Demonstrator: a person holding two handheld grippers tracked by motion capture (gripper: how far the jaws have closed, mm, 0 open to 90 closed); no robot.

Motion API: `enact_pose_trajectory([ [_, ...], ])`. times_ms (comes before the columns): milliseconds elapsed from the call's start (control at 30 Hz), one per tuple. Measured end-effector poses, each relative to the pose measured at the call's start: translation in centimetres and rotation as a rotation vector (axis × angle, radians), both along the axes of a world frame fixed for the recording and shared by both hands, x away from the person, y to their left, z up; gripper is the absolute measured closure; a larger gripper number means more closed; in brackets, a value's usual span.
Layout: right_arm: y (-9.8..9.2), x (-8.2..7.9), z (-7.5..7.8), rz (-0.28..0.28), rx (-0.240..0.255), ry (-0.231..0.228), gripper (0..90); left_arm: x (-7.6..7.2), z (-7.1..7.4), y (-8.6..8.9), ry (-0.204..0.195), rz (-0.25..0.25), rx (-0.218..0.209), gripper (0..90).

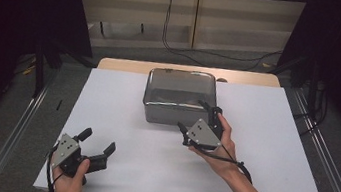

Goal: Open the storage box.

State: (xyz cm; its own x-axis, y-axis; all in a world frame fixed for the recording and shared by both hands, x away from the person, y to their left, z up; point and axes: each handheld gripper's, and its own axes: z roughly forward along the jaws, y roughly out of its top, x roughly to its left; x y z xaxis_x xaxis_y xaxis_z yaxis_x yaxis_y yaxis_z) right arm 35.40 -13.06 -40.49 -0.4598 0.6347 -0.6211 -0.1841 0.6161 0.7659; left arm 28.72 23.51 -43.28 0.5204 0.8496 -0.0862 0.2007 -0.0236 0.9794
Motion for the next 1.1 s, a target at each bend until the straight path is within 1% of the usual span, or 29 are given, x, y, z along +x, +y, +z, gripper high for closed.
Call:
enact_pose_trajectory([
  [67,0.5,0.4,-0.1,-0.002,-0.058,-0.033,9.6,-0.1,0.1,0.0,-0.006,-0.002,0.005,4.1],
  [100,0.6,0.5,-0.1,-0.003,-0.080,-0.042,10.9,-0.1,0.1,0.0,-0.006,-0.002,0.005,4.1],
  [133,0.7,0.6,-0.1,-0.006,-0.098,-0.050,12.9,0.0,0.0,0.0,-0.002,-0.003,0.003,4.0],
  [167,0.7,0.6,-0.1,-0.006,-0.098,-0.050,12.9,0.0,0.0,0.0,-0.002,-0.003,0.003,4.0],
  [200,0.9,0.7,-0.2,-0.013,-0.122,-0.063,13.4,0.0,0.0,0.0,0.002,-0.003,0.002,4.0],
  [233,1.0,0.8,-0.2,-0.019,-0.148,-0.079,13.5,0.0,0.0,0.0,0.003,-0.003,0.007,4.0],
  [267,1.3,1.0,-0.2,-0.014,-0.191,-0.095,17.1,0.1,0.0,0.0,0.003,-0.003,0.011,4.0],
  [300,1.3,1.0,-0.2,-0.014,-0.191,-0.095,17.1,0.1,0.0,0.0,0.003,-0.003,0.011,4.0],
  [333,1.5,1.2,-0.4,-0.019,-0.230,-0.104,19.4,0.1,-0.1,0.0,0.004,-0.002,0.010,4.0],
  [367,1.5,1.2,-0.4,-0.019,-0.230,-0.104,19.4,0.1,-0.1,0.0,0.004,-0.002,0.010,4.0],
  [400,1.7,1.4,-0.5,-0.020,-0.258,-0.114,22.0,0.1,-0.1,-0.1,0.005,-0.006,0.014,4.0],
  [433,1.7,1.4,-0.5,-0.020,-0.258,-0.114,22.0,0.1,-0.1,-0.1,0.005,-0.006,0.014,4.0],
  [467,2.0,1.5,-0.6,-0.022,-0.303,-0.129,26.0,0.1,-0.1,-0.1,0.005,-0.013,0.022,4.0],
  [500,2.0,1.5,-0.6,-0.022,-0.303,-0.129,26.0,0.1,-0.1,-0.1,0.005,-0.013,0.022,4.0],
  [533,2.4,1.5,-0.8,-0.035,-0.363,-0.166,29.4,0.1,-0.1,-0.2,0.004,-0.012,0.017,4.0],
  [567,2.4,1.5,-0.8,-0.035,-0.363,-0.166,29.4,0.1,-0.1,-0.2,0.004,-0.012,0.017,4.0],
  [600,2.6,1.5,-0.9,-0.042,-0.400,-0.183,31.7,0.1,-0.1,-0.1,0.006,-0.013,0.021,4.0],
  [633,2.6,1.5,-0.9,-0.042,-0.400,-0.183,31.7,0.1,-0.1,-0.1,0.006,-0.013,0.021,4.0],
  [667,2.7,1.5,-1.1,-0.045,-0.433,-0.196,34.6,0.1,-0.1,-0.1,0.007,-0.014,0.019,4.0],
  [733,2.9,1.5,-1.4,-0.044,-0.466,-0.200,37.9,0.1,-0.1,-0.1,0.005,-0.014,0.020,4.0],
  [767,2.9,1.5,-1.4,-0.044,-0.466,-0.200,37.9,0.1,-0.1,-0.1,0.005,-0.014,0.020,4.0],
  [800,3.0,1.4,-1.6,-0.044,-0.488,-0.205,41.7,0.1,-0.1,-0.1,0.005,-0.011,0.023,4.0],
  [833,3.0,1.4,-1.6,-0.044,-0.488,-0.205,41.7,0.1,-0.1,-0.2,0.006,-0.009,0.024,4.0],
  [867,3.1,1.5,-1.7,-0.041,-0.502,-0.211,43.5,0.0,-0.1,-0.2,0.006,-0.010,0.021,4.0],
  [900,3.4,1.5,-1.9,-0.038,-0.537,-0.231,45.4,0.0,-0.1,-0.4,0.009,-0.017,0.029,4.0],
  [967,3.4,1.4,-2.0,-0.043,-0.546,-0.234,46.2,-0.1,-0.1,-0.4,0.010,-0.019,0.028,4.0],
  [1033,3.6,1.6,-2.2,-0.037,-0.552,-0.223,50.2,0.0,-0.1,-0.5,0.005,-0.019,0.029,4.0],
  [1067,3.7,1.6,-2.4,-0.044,-0.568,-0.229,54.0,0.0,-0.1,-0.4,0.002,-0.014,0.036,4.0],
  [1100,3.7,1.6,-2.4,-0.044,-0.568,-0.229,54.0,0.0,-0.1,-0.4,0.003,-0.016,0.037,4.0],
])
